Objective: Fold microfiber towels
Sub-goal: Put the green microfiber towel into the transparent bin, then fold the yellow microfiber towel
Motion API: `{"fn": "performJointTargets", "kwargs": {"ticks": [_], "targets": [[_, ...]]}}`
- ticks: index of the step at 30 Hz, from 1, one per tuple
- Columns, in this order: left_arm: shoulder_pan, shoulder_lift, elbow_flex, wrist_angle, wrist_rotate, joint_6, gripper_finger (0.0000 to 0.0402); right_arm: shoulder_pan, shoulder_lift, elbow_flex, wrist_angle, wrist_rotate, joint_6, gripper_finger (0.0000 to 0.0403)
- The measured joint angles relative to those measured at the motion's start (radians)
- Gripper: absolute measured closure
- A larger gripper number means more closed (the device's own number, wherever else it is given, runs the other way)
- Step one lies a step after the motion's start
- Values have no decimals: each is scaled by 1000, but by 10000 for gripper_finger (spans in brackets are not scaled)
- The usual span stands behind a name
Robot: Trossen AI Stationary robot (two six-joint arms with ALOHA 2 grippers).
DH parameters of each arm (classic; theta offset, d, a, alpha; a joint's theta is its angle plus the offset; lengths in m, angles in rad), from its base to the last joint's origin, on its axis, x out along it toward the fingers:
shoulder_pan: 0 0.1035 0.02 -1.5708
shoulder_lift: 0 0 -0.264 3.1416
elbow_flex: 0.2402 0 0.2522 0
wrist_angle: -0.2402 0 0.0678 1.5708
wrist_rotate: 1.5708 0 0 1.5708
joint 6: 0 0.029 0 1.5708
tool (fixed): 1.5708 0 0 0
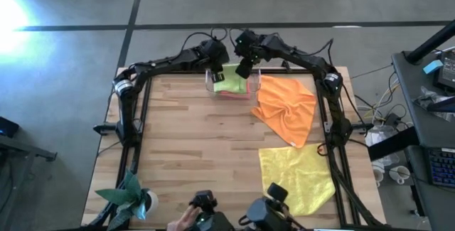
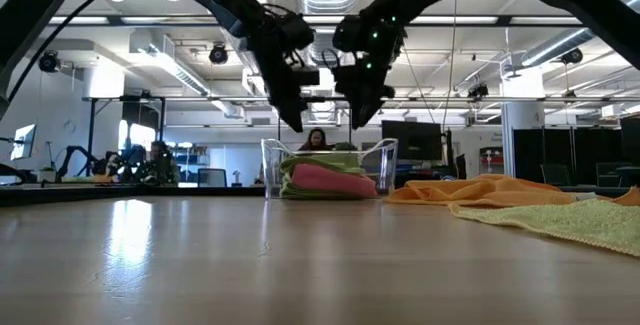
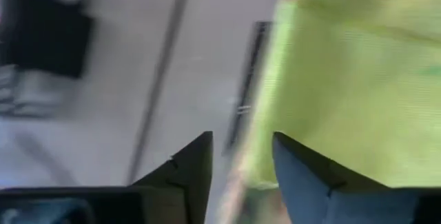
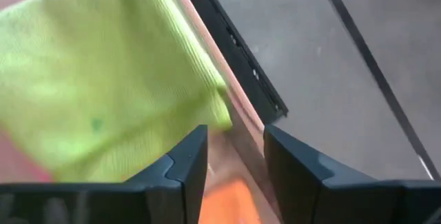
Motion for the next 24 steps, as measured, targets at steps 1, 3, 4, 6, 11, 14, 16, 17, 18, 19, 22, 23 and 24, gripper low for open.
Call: {"fn": "performJointTargets", "kwargs": {"ticks": [1,3,4,6,11,14,16,17,18,19,22,23,24], "targets": [[0,-9,10,-2,-45,0,258,-2,-3,28,-54,0,3,267],[0,-36,28,-18,-102,0,248,-6,-11,75,-167,-1,20,264],[1,-53,36,-37,-115,0,245,-7,-16,92,-225,-5,36,262],[0,-90,40,-85,-118,-3,243,-6,-37,100,-331,-18,68,262],[-16,-181,5,-151,-49,-89,242,7,-135,-1,-432,-119,148,269],[-29,-216,-33,-144,107,-167,242,43,-217,-99,-426,-141,193,275],[-45,-230,-62,-142,177,-196,242,76,-277,-174,-421,-144,229,277],[-55,-235,-75,-141,188,-207,242,97,-307,-212,-420,-144,254,278],[-66,-239,-89,-142,192,-212,242,120,-339,-254,-410,-144,284,277],[-77,-244,-103,-141,193,-213,242,143,-372,-297,-395,-144,310,277],[-116,-251,-145,-136,193,-214,242,228,-465,-431,-351,-144,398,274],[-130,-251,-156,-136,193,-215,242,258,-495,-473,-329,-145,427,273],[-145,-251,-167,-136,193,-217,242,292,-522,-513,-310,-145,461,272]]}}
